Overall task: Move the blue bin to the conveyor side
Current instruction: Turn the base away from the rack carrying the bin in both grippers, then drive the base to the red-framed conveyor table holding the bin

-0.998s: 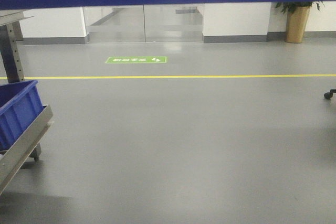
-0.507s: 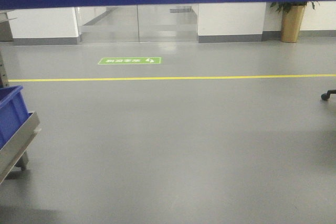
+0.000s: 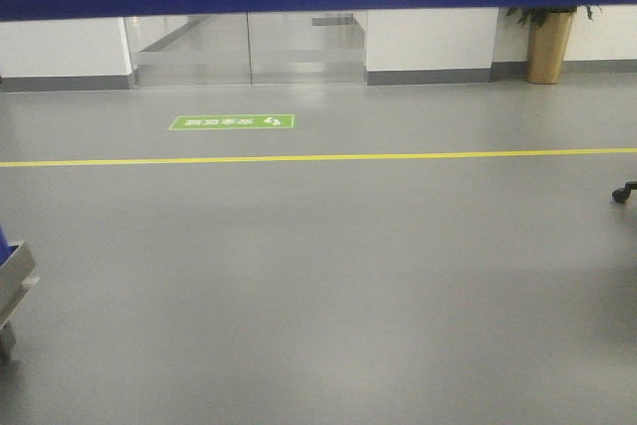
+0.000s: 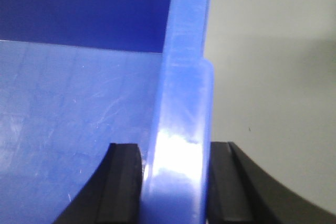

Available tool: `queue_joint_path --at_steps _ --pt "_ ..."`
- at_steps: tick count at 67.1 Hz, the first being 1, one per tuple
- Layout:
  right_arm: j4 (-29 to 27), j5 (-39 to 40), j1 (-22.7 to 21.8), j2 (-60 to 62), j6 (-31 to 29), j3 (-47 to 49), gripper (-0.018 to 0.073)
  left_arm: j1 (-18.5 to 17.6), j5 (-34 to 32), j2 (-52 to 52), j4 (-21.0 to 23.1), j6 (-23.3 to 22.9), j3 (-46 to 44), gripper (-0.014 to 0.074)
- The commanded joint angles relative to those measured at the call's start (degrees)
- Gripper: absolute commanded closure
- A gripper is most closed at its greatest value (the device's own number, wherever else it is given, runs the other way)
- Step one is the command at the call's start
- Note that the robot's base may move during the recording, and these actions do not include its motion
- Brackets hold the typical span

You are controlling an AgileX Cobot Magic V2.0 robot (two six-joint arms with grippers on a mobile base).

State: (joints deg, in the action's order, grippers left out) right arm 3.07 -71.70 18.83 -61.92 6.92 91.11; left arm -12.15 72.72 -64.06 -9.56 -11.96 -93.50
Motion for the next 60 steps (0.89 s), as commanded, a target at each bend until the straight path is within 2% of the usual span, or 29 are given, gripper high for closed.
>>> queue_joint_path --at_steps 1,60 --pt "4.2 4.5 -0.4 1.2 -1.5 0.9 0.0637 0.0 -4.8 1.0 -4.2 0.4 -1.3 0.0615" --pt "4.2 4.7 -0.4 1.2 -1.5 0.9 0.0637 0.0 -4.8 1.0 -4.2 0.4 -1.3 0.0615"
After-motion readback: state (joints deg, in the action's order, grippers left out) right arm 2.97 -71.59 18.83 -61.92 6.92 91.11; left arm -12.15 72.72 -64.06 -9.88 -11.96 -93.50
